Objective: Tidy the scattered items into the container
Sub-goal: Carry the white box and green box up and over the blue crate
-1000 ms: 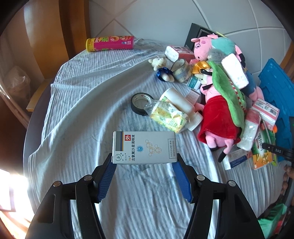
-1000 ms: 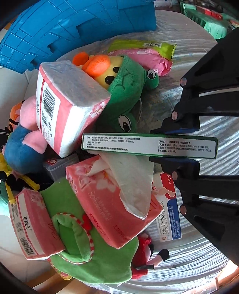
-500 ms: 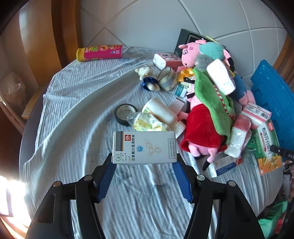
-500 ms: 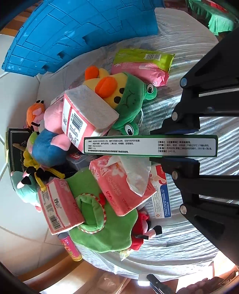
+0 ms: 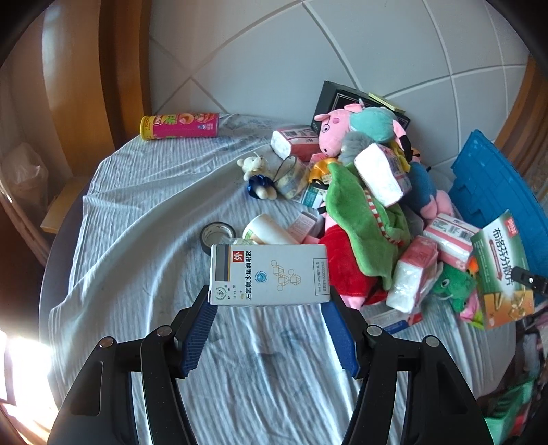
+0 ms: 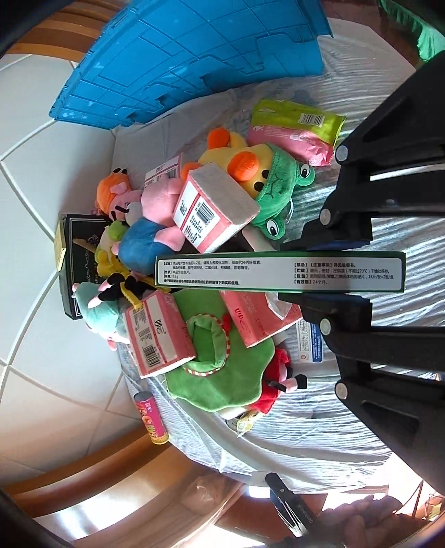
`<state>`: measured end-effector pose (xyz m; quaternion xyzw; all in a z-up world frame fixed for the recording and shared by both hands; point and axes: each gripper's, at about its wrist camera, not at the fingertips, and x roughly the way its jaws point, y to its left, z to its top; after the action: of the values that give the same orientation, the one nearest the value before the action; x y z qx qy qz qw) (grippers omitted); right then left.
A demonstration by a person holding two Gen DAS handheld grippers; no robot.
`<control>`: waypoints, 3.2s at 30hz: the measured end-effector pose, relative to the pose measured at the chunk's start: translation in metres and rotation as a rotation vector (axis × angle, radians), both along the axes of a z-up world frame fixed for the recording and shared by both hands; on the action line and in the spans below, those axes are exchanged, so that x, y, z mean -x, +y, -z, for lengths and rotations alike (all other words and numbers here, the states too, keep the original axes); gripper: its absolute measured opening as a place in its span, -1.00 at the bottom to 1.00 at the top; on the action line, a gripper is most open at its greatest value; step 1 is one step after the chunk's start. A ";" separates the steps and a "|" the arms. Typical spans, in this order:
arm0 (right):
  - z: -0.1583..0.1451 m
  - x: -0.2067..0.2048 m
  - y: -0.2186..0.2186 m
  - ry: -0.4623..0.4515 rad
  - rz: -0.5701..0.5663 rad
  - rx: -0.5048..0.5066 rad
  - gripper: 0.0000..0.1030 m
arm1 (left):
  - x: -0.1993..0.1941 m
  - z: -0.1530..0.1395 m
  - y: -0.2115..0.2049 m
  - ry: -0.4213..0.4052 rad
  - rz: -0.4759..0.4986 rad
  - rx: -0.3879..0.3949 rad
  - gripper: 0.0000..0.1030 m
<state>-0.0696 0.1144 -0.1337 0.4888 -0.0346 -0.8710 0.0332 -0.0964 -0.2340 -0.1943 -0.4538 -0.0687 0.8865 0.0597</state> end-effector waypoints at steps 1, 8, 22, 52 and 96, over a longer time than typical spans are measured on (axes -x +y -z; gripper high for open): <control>-0.004 -0.001 -0.001 0.009 -0.008 0.002 -0.63 | -0.001 -0.004 0.001 0.006 0.000 -0.001 0.20; -0.035 -0.009 -0.002 0.077 -0.072 0.025 -0.63 | 0.000 -0.024 0.009 0.039 -0.018 -0.003 0.20; -0.062 -0.016 0.023 0.139 -0.159 0.070 -0.63 | -0.004 -0.066 0.046 0.084 -0.052 0.050 0.20; -0.135 -0.007 0.204 0.293 -0.175 0.110 -0.63 | 0.024 -0.188 0.279 0.265 0.044 0.112 0.20; -0.170 -0.035 0.517 0.336 0.364 -0.035 -0.63 | 0.079 -0.265 0.740 0.361 0.710 -0.111 0.20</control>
<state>-0.0348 0.6316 0.0363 0.3232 -0.1011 -0.9323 -0.1273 -0.1758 0.5058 0.0709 -0.2823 0.0561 0.8712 0.3978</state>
